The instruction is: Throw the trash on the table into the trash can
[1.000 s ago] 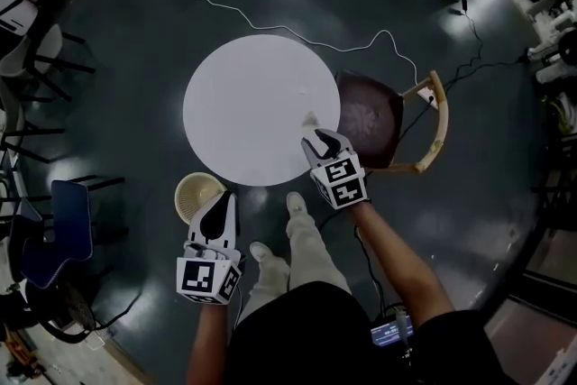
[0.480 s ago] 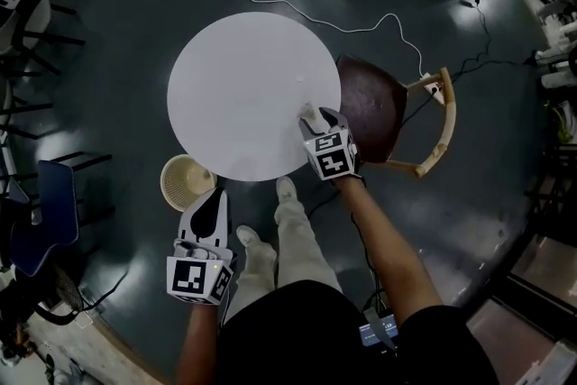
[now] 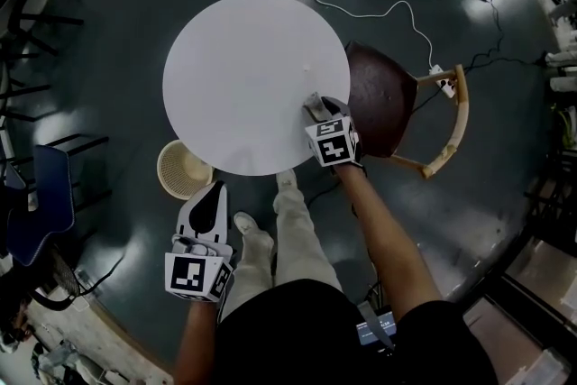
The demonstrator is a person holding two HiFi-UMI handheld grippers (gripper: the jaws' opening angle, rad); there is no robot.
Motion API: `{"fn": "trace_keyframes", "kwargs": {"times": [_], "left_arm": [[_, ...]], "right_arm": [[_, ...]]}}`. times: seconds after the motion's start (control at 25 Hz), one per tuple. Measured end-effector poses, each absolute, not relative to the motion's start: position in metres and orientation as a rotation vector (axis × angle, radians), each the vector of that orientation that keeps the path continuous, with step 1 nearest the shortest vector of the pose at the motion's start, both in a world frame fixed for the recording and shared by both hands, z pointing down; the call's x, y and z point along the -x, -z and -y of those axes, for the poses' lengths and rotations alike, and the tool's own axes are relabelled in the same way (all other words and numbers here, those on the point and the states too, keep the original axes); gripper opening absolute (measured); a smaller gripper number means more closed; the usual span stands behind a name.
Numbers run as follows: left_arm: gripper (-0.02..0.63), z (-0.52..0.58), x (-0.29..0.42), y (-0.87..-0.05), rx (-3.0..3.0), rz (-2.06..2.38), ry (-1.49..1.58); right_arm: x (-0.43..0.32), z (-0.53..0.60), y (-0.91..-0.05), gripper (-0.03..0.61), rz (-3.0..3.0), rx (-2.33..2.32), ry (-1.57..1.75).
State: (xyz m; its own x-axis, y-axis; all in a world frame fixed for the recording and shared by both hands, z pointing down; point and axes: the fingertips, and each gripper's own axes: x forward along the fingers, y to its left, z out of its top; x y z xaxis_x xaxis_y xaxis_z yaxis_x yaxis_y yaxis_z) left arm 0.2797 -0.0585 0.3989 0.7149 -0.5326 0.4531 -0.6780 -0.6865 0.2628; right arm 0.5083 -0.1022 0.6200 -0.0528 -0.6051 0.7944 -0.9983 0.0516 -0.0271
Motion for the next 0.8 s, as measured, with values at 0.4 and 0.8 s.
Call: {"fn": "trace_keyframes", "kwargs": {"times": [0.4, 0.8], "left_arm": [[0.008, 0.064, -0.273, -0.404, -2.497, 0.942, -0.478], [0.008, 0.065, -0.256, -0.389, -2.491, 0.984, -0.431]], "right_arm": [[-0.504, 0.105, -0.620, 0.052, 1.698, -1.634, -0.830], [-0.483, 0.103, -0.595, 0.048, 1.736, -1.605, -0.786]]}}
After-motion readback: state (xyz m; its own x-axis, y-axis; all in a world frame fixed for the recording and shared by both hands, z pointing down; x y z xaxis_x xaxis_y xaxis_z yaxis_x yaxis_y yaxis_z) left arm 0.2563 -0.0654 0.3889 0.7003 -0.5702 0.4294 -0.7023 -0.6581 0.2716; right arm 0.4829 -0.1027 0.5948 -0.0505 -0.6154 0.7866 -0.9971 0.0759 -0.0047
